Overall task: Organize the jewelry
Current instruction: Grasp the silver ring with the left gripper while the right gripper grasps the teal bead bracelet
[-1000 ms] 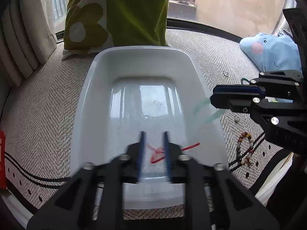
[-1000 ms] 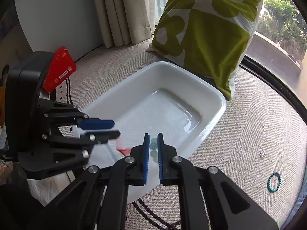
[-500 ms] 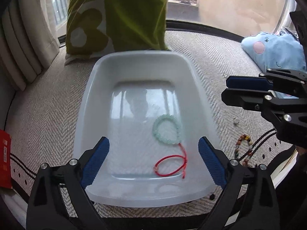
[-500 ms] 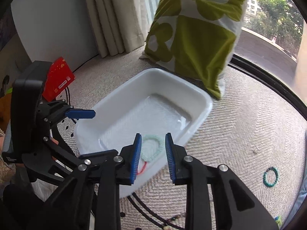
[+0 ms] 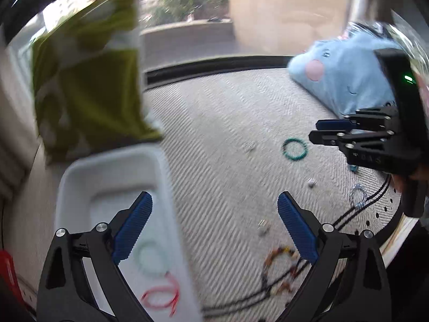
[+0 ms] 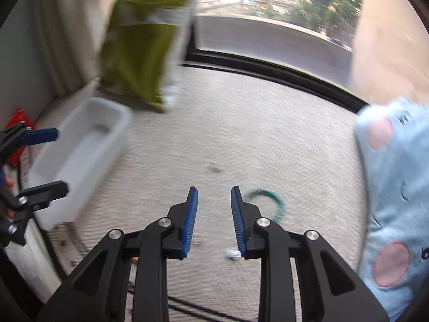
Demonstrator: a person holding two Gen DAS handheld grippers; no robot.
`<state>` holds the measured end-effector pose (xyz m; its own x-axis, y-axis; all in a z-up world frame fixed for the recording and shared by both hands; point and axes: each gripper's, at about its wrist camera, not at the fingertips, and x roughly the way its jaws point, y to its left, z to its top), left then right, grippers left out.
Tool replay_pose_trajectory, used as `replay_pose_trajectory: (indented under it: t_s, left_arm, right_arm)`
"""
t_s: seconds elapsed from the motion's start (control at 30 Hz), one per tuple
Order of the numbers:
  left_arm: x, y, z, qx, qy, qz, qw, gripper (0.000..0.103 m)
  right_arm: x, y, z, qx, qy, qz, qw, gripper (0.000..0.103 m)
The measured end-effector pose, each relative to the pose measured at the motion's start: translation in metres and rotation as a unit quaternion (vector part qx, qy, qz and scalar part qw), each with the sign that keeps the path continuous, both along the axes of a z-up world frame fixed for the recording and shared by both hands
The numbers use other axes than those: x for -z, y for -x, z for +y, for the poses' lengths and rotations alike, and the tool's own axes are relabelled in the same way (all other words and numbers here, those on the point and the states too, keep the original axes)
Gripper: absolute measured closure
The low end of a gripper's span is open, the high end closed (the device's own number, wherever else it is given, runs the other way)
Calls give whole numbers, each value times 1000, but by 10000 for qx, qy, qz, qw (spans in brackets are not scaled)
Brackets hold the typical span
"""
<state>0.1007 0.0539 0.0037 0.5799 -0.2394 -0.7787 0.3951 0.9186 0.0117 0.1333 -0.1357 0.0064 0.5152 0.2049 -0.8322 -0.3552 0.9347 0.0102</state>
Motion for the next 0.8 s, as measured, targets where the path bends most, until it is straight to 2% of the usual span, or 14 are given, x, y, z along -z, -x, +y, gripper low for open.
replay_pose_trajectory:
  t_s: [0.17, 0.3, 0.57, 0.77, 0.8]
  left_arm:
    - [24, -25, -56, 373, 91, 100, 9992, 10]
    - [56, -63, -86, 361, 14, 337, 9988, 10]
    - [100, -123, -98, -81, -12, 585, 9983, 15]
    - [115, -137, -106, -13, -186, 625, 9979, 15]
    - [117, -138, -108, 18, -191, 641, 9978, 18]
  right_arm:
    - [33, -25, -45, 371, 95, 238, 9990, 76]
    - [61, -43, -66, 556, 145, 450, 9973, 76]
    - [97, -62, -85, 690, 27, 726, 9950, 76]
    - [104, -70, -82, 659, -53, 768, 9949, 71]
    - [104, -72, -78, 658, -43, 754, 9950, 71]
